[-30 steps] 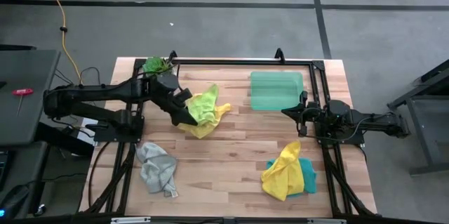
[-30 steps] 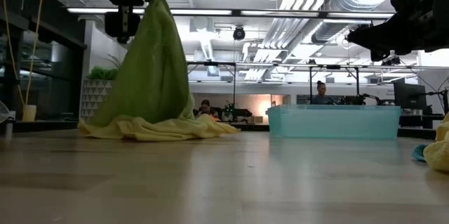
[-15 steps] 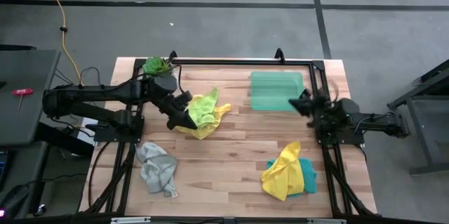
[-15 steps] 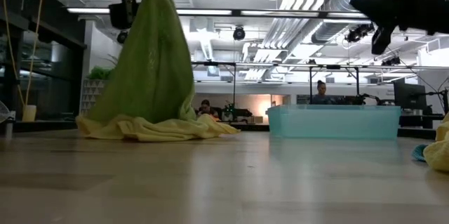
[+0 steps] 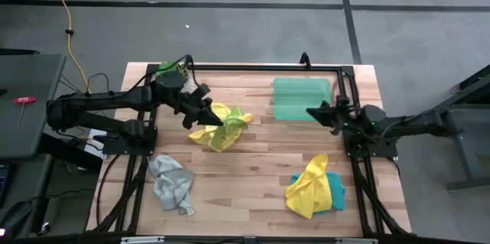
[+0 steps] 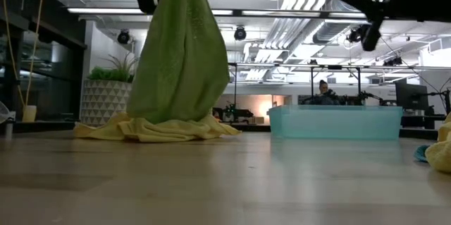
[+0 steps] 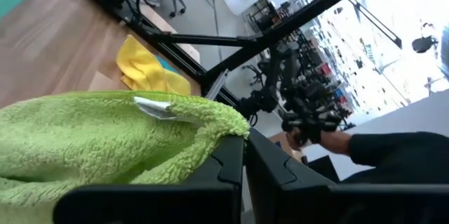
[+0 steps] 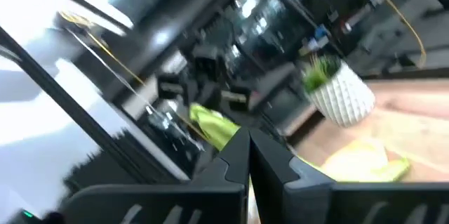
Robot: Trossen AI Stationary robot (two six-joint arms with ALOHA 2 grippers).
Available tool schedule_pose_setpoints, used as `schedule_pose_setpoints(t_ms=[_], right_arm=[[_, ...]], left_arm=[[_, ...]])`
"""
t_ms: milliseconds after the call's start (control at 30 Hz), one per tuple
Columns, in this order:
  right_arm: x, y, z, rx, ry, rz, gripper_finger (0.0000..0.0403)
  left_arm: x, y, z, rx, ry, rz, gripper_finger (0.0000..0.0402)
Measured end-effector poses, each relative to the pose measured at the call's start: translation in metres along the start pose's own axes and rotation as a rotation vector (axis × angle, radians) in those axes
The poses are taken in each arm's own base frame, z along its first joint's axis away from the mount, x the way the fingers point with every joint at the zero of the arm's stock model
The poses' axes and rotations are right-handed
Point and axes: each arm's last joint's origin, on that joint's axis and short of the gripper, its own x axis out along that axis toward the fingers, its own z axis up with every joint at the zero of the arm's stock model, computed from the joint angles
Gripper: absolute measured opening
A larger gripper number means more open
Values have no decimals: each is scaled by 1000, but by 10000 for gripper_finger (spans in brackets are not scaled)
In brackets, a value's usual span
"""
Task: Fold microfiber towels
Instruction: Fold the light green towel
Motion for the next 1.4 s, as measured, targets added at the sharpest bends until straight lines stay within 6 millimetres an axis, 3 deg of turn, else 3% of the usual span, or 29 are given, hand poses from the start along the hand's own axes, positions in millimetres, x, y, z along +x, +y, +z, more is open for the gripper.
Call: schedule_pose_setpoints(t_ms=[167,367,733,900,1100,1400], right_arm=[[36,14,-7,-121,198,17,0],[83,17,-24,-170,504,-128,13],[164,1,-76,-501,974,-124,162],[197,-8,-95,-623,1068,-97,191],[223,-18,-101,-634,1082,-121,193],[228,-31,-92,-629,1065,-171,193]], left_arm=[[4,-3,-7,-9,48,-11,0],[11,-5,-28,-46,192,27,0],[14,-2,-55,-67,359,156,0],[14,-3,-69,-83,440,222,0],[20,-7,-89,-93,537,292,0],[27,-10,-98,-80,548,333,0]])
